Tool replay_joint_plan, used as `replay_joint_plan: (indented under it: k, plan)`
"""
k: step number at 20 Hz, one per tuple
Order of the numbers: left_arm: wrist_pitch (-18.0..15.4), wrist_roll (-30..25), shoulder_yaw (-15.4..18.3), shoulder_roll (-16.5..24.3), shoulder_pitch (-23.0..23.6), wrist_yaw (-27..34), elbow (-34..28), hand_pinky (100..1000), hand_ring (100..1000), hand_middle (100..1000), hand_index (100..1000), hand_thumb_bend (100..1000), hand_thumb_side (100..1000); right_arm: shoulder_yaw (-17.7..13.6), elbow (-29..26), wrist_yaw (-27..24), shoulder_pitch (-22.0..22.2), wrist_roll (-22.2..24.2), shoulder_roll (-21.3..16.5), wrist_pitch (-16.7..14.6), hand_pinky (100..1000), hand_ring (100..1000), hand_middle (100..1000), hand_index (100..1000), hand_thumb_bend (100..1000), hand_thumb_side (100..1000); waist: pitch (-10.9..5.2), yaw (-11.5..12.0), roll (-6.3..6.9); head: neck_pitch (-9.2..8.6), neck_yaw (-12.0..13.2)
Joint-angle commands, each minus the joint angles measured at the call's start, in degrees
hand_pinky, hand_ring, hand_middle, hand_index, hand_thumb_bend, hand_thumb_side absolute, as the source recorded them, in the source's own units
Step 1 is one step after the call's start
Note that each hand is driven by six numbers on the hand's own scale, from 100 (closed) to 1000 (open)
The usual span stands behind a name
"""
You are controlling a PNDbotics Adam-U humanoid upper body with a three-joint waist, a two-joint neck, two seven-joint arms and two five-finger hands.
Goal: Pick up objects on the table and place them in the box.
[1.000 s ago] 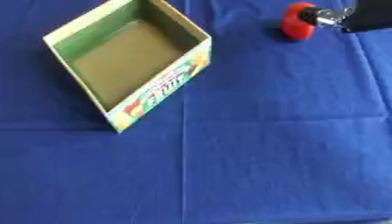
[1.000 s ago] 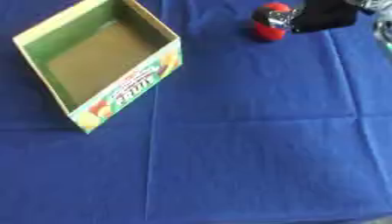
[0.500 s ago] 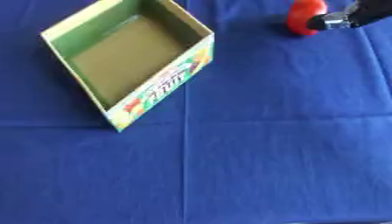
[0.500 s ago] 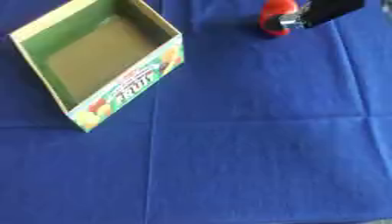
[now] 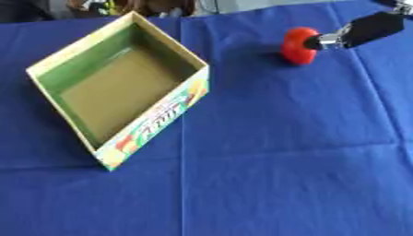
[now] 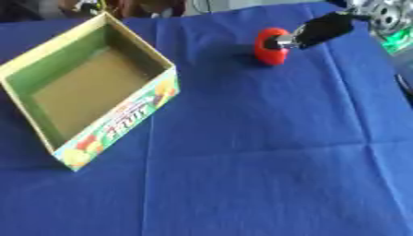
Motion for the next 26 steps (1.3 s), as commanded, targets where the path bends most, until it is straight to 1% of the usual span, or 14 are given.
replay_joint_plan:
  k: [1,4,8,12,16,17,19,20,22,26]
  plan:
    - [-0.1,-0.2,-0.1,0.6,-0.8,0.1,-1.1,644,874,850,904,100,1000,0.2,1.5,1.0,-1.7,0.9,-0.5,-0.3,934,945,909,1000,666,629,-1.44,0.1,-0.1,-1.75,-0.6]
    - [-0.1,-0.2,-0.1,0.5,-1.0,0.2,-1.1,644,874,849,903,100,1000,0.8,3.3,0.9,-2.6,2.1,0.5,-0.5,930,941,902,1000,668,616,-1.62,0.1,-0.02,-1.81,-0.7]
    - [0.0,-0.3,-0.2,0.4,-1.0,0.3,-1.1,644,874,847,899,100,1000,1.5,6.5,0.9,-4.1,3.4,2.2,-0.4,918,929,895,1000,662,597,-1.78,0.1,0.04,-1.03,-0.8]
    - [0.0,-0.4,-0.3,0.3,-1.1,0.4,-1.1,644,875,844,891,100,1000,2.2,10.5,2.4,-6.1,4.0,4.0,-0.2,915,921,881,1000,641,588,-1.88,0.1,0.08,-0.08,-0.8]
    - [0.0,-0.5,-0.4,0.2,-1.1,0.5,-1.1,644,875,843,889,100,1000,2.4,14.1,3.5,-7.9,3.9,5.9,-0.2,913,920,883,1000,645,581,-1.91,0.1,0.07,0.23,-1.0]
    - [0.1,-0.5,-0.4,0.2,-1.1,0.5,-1.1,644,875,841,885,100,1000,2.4,14.8,3.7,-8.3,3.8,6.3,-0.3,905,917,896,1000,633,543,-1.87,0.1,0.07,0.39,-1.0]
    - [0.1,-0.5,-0.5,0.2,-1.1,0.6,-1.1,643,875,840,884,100,1000,2.4,16.5,3.8,-9.0,3.6,7.1,-0.5,891,910,896,1000,607,505,-1.79,0.3,0.05,0.56,-1.0]
    - [0.1,-0.5,-0.5,0.2,-1.2,0.6,-1.1,643,875,840,884,100,1000,2.4,17.3,3.9,-9.3,3.5,7.5,-0.6,892,911,899,1000,574,490,-1.76,0.3,0.05,0.59,-1.0]
    - [0.1,-0.6,-0.5,0.1,-1.2,0.7,-1.1,643,875,838,882,100,1000,2.2,18.6,3.8,-9.9,3.1,8.0,-0.8,892,907,900,1000,520,468,-1.66,0.5,0.04,0.56,-1.0]
    - [0.2,-0.7,-0.6,0.1,-1.2,0.7,-1.1,644,875,836,878,100,1000,2.1,20.5,3.1,-10.5,2.8,8.5,-1.1,867,887,898,1000,491,442,-1.38,0.6,-0.13,0.59,-1.0]
